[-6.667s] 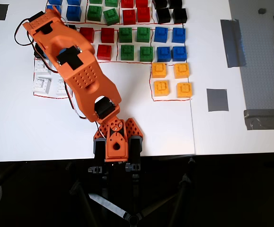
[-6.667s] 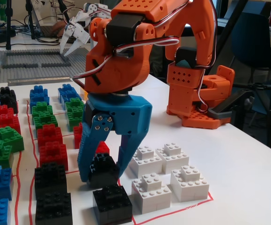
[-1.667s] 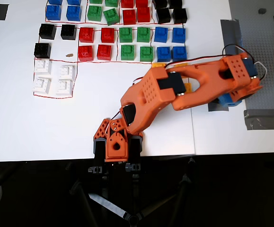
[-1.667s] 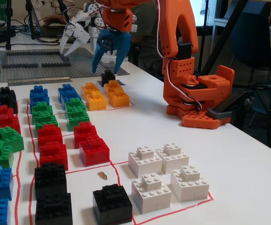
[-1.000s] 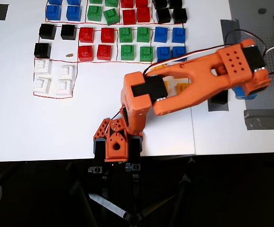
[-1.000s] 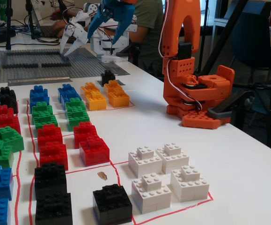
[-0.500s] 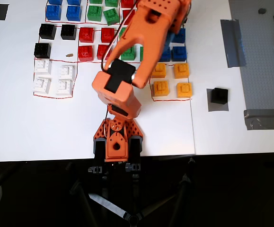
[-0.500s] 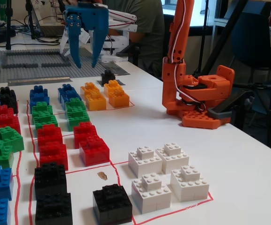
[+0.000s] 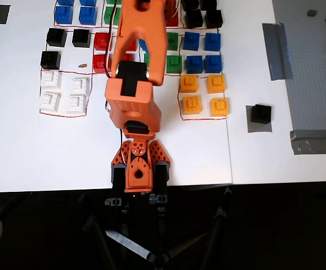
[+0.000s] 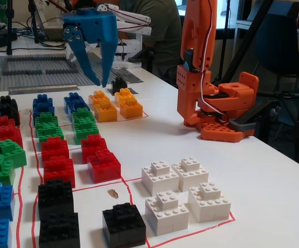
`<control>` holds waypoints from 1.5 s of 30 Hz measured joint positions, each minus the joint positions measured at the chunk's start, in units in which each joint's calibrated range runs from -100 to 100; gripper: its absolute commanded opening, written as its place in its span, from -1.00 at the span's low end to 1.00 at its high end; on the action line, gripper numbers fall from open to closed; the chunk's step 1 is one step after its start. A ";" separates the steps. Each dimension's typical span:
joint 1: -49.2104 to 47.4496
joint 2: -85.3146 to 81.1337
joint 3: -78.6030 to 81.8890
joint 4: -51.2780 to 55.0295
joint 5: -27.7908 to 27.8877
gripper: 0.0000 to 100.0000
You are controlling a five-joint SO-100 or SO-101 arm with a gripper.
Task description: Grab the block and put it in the grey marker
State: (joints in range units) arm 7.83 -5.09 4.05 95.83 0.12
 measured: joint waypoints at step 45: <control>-9.46 4.44 -6.21 2.72 -4.20 -0.96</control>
State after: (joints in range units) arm -1.64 -0.65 -2.16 98.56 -4.08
